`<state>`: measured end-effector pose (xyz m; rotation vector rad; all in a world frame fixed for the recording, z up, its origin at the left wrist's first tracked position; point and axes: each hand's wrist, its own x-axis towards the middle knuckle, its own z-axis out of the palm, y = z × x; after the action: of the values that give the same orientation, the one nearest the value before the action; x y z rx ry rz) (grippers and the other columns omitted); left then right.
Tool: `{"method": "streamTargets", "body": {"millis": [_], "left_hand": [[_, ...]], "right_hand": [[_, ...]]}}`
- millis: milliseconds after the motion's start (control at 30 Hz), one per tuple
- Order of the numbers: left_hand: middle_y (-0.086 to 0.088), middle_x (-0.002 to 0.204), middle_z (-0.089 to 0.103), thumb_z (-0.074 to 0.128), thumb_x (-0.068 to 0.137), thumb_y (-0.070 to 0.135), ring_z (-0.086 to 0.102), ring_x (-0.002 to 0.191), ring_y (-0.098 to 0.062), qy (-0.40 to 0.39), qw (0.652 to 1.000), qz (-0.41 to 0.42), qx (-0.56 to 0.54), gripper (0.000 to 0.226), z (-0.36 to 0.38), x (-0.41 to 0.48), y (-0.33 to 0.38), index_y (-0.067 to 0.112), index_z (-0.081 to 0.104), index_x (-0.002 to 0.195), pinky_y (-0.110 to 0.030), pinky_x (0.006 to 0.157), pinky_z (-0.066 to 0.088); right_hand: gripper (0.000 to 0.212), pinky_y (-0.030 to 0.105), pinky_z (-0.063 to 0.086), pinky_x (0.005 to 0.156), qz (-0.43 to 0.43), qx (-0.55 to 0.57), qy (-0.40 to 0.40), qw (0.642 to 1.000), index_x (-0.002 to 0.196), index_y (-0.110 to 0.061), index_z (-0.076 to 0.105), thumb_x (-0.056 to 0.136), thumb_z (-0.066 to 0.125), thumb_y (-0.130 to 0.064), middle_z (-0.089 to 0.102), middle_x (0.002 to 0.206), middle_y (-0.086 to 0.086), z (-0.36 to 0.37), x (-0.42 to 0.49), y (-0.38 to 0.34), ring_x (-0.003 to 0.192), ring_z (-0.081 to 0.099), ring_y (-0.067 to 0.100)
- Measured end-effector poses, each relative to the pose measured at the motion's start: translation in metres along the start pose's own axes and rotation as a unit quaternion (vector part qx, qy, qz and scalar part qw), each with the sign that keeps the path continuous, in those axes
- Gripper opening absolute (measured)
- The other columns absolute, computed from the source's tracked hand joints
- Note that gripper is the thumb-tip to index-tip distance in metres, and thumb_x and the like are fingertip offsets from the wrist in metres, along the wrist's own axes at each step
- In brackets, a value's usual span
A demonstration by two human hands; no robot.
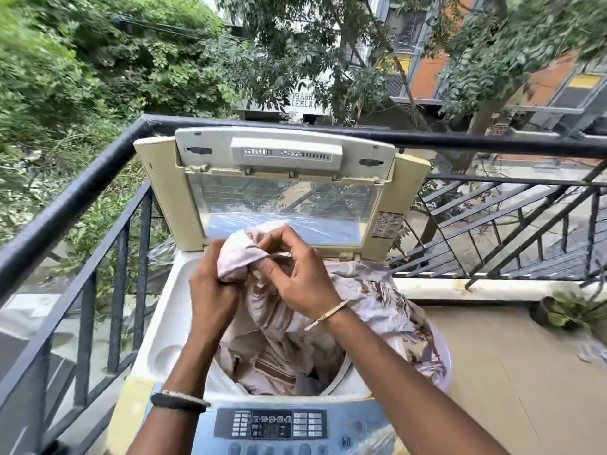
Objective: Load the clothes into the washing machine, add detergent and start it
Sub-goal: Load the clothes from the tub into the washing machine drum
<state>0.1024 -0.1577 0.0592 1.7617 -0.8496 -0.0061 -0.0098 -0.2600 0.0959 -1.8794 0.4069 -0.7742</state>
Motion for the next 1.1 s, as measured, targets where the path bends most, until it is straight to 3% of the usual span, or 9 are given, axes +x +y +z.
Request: {"method": "streamTargets", "body": {"millis": [100,167,300,400,467,667,900,1000,1100], "left_hand": [[-0.007,0.098,0.069,0.059,0.071,0.009,0.063,0.088,-0.026,0.042,0.995,-0.057,0.068,0.049,-0.008,0.001,-0.036,0.024,0.055,0.118,-0.035,0.07,0.048],[-0.01,0.102,0.068,0.063,0.07,0.001,0.063,0.092,-0.029,-0.006,0.989,-0.079,0.124,0.05,-0.012,0.0,-0.058,0.022,0.057,0.115,-0.031,0.07,0.042],[-0.016,0.121,0.062,0.067,0.06,0.036,0.059,0.109,-0.034,-0.283,0.916,-0.155,0.24,0.071,-0.012,-0.001,-0.093,0.018,0.051,0.127,-0.038,0.085,0.047],[-0.009,0.15,0.039,0.08,0.071,0.037,0.039,0.136,-0.024,-0.509,0.803,-0.149,0.273,0.092,0.006,-0.012,-0.092,0.019,0.032,0.147,-0.029,0.109,0.034],[-0.003,0.156,0.029,0.078,0.075,0.04,0.025,0.145,-0.023,-0.542,0.789,-0.13,0.258,0.091,0.023,-0.02,-0.084,0.024,0.027,0.148,-0.033,0.116,0.025],[-0.002,0.144,0.048,0.069,0.082,0.047,0.047,0.129,-0.02,-0.558,0.789,-0.161,0.2,0.074,0.046,-0.034,-0.071,0.024,0.037,0.144,-0.026,0.104,0.036],[-0.003,0.124,0.066,0.05,0.072,0.067,0.062,0.113,-0.023,-0.428,0.871,-0.112,0.214,0.072,0.038,-0.042,-0.068,0.022,0.056,0.128,-0.04,0.096,0.049],[-0.008,0.116,0.069,0.038,0.07,0.054,0.063,0.11,-0.028,-0.384,0.893,-0.097,0.213,0.063,0.035,-0.041,-0.06,0.021,0.06,0.119,-0.041,0.091,0.05],[-0.005,0.117,0.069,0.046,0.075,0.03,0.064,0.11,-0.023,-0.367,0.908,-0.104,0.171,0.046,0.032,-0.04,-0.057,0.018,0.064,0.116,-0.038,0.094,0.05]], "right_hand": [[0.039,0.034,0.052,0.09,0.037,-0.161,-0.068,0.984,0.116,-0.023,0.05,0.081,0.068,-0.026,0.063,0.113,-0.005,-0.006,-0.011,0.03,0.108,0.06,0.012],[0.058,0.042,0.045,0.101,0.113,-0.345,-0.124,0.923,0.131,-0.028,0.041,0.08,0.066,-0.035,0.052,0.132,-0.001,-0.019,-0.024,0.066,0.124,0.048,0.022],[0.08,0.049,0.04,0.107,0.353,-0.472,-0.179,0.788,0.147,-0.025,0.023,0.081,0.068,-0.033,0.03,0.151,0.011,-0.05,-0.055,0.136,0.138,0.032,0.035],[0.075,0.054,0.025,0.111,0.374,-0.503,-0.328,0.707,0.146,-0.026,0.029,0.082,0.062,-0.046,0.038,0.15,0.009,-0.05,-0.074,0.165,0.14,0.034,0.03],[0.064,0.055,0.018,0.113,0.375,-0.519,-0.37,0.673,0.144,-0.022,0.036,0.086,0.057,-0.04,0.046,0.147,0.01,-0.038,-0.082,0.166,0.139,0.039,0.028],[0.041,0.039,0.041,0.102,0.346,-0.544,-0.298,0.704,0.132,-0.008,0.057,0.099,0.032,-0.005,0.058,0.136,0.01,-0.008,-0.095,0.17,0.127,0.055,0.029],[0.03,0.04,0.05,0.093,0.256,-0.395,-0.296,0.831,0.109,-0.005,0.07,0.083,0.055,0.001,0.066,0.112,0.026,0.024,-0.08,0.149,0.109,0.062,0.04],[0.019,0.038,0.051,0.082,0.194,-0.322,-0.296,0.878,0.094,-0.003,0.073,0.08,0.059,-0.002,0.071,0.096,0.026,0.052,-0.071,0.124,0.095,0.066,0.04],[0.022,0.035,0.048,0.09,0.174,-0.312,-0.322,0.877,0.105,-0.009,0.072,0.085,0.064,-0.014,0.07,0.109,0.019,0.051,-0.068,0.119,0.107,0.063,0.034]]}}
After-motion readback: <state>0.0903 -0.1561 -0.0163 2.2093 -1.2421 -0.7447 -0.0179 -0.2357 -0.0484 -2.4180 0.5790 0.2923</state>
